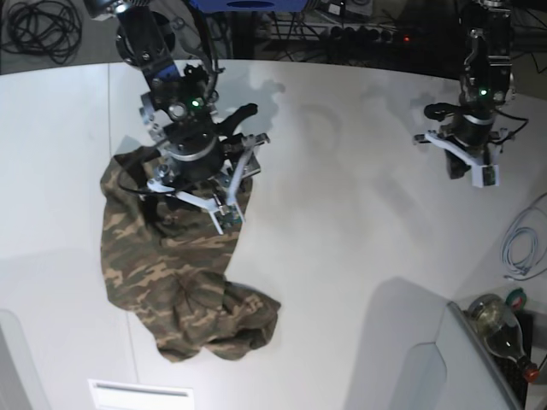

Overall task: Layout the t-shirt on the table in an organized manner, then fold the t-shirt properly
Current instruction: 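Grasp the shirt edge with the right gripper and lift it, then grasp another shirt edge with the left gripper beside the right gripper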

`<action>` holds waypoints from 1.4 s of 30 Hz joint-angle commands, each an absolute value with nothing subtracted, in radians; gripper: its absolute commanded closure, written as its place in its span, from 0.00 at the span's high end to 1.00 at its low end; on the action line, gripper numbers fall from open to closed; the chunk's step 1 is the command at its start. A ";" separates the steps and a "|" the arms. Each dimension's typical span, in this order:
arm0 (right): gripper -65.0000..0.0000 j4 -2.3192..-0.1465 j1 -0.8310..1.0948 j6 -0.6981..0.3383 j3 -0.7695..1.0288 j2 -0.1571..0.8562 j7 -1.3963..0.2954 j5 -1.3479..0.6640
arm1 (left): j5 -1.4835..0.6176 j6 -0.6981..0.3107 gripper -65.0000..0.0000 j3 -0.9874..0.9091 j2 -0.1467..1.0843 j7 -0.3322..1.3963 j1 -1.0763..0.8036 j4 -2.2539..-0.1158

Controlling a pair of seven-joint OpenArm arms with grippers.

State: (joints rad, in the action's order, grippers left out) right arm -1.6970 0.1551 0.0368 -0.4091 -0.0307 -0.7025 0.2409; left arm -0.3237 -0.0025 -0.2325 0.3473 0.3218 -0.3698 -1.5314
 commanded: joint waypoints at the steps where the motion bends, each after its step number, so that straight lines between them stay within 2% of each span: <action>1: 0.58 -1.672 0.128 0.065 -0.423 -0.048 -0.685 0.272 | -0.318 0.005 0.00 -0.278 0.367 0.302 -0.398 -1.567; 5: 0.58 -1.569 0.088 0.148 -0.484 -0.091 -0.685 0.374 | -0.317 0.004 0.00 -0.384 0.366 0.302 -0.473 -1.621; 10: 0.64 -1.537 0.077 0.220 -0.486 -0.107 -0.680 0.386 | -0.318 0.004 0.00 -0.409 0.361 0.300 -0.489 -1.620; 14: 0.58 -1.452 0.022 0.280 -0.484 -0.105 -0.684 0.384 | -0.312 0.004 0.00 -0.409 0.337 0.300 -0.489 -1.620; 16: 0.48 -1.417 0.010 0.283 -0.452 -0.105 -0.677 0.384 | -0.314 0.004 0.00 -0.404 0.335 0.300 -0.487 -1.620; 17: 0.39 -1.414 0.012 0.283 -0.438 -0.105 -0.676 0.383 | -0.317 0.004 0.00 -0.403 0.335 0.300 -0.486 -1.620; 19: 0.10 -1.443 0.022 0.283 -0.424 -0.105 -0.676 0.383 | -0.317 0.004 0.00 -0.403 0.334 0.300 -0.479 -1.620; 20: 0.00 -1.472 0.042 0.282 -0.423 -0.105 -0.677 0.383 | -0.317 0.004 0.00 -0.403 0.334 0.300 -0.479 -1.620; 24: 0.00 -1.598 0.122 0.259 -0.432 -0.105 -0.684 0.383 | -0.315 0.004 0.00 -0.403 0.334 0.298 -0.470 -1.620; 31: 0.00 -1.877 0.374 0.053 -0.423 -0.085 -0.677 0.383 | -0.311 0.004 0.00 -0.397 0.334 0.302 -0.427 -1.618; 36: 0.00 -1.860 0.420 -0.090 -0.430 -0.036 -0.676 0.200 | -0.309 0.004 0.00 -0.269 0.334 0.302 -0.386 -1.618; 39: 0.00 -1.831 0.397 -0.116 -0.433 -0.015 -0.653 0.071 | -0.309 0.004 0.00 -0.171 0.334 0.302 -0.348 -1.618; 42: 0.00 -1.828 0.384 -0.116 -0.433 0.008 -0.641 0.033 | -0.318 0.004 0.00 -0.090 0.314 0.302 -0.305 -1.603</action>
